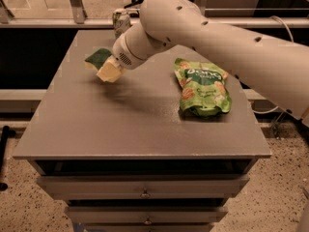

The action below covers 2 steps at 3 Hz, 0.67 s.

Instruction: Move sponge near green rice chip bag

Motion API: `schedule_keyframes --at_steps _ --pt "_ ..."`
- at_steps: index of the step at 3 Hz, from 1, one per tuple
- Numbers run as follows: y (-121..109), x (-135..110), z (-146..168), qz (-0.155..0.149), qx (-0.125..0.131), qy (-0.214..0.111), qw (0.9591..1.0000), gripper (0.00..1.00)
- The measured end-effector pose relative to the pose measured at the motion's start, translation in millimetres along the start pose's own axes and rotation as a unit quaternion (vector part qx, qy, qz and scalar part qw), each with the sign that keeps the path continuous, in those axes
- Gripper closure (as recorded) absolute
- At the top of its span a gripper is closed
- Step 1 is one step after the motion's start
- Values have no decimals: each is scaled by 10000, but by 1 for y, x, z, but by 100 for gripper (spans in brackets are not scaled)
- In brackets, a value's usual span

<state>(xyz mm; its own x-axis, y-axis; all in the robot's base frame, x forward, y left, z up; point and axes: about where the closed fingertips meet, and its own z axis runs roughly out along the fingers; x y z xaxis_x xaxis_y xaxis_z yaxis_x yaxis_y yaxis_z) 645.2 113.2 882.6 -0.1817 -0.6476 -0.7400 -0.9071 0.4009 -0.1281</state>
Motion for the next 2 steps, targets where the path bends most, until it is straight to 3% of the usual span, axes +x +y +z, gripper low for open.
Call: schedule_keyframes --at_steps 1,2 --pt "-34 11 -1 0 367 93 9993 100" --pt "-82 27 -11 6 822 349 9960 100"
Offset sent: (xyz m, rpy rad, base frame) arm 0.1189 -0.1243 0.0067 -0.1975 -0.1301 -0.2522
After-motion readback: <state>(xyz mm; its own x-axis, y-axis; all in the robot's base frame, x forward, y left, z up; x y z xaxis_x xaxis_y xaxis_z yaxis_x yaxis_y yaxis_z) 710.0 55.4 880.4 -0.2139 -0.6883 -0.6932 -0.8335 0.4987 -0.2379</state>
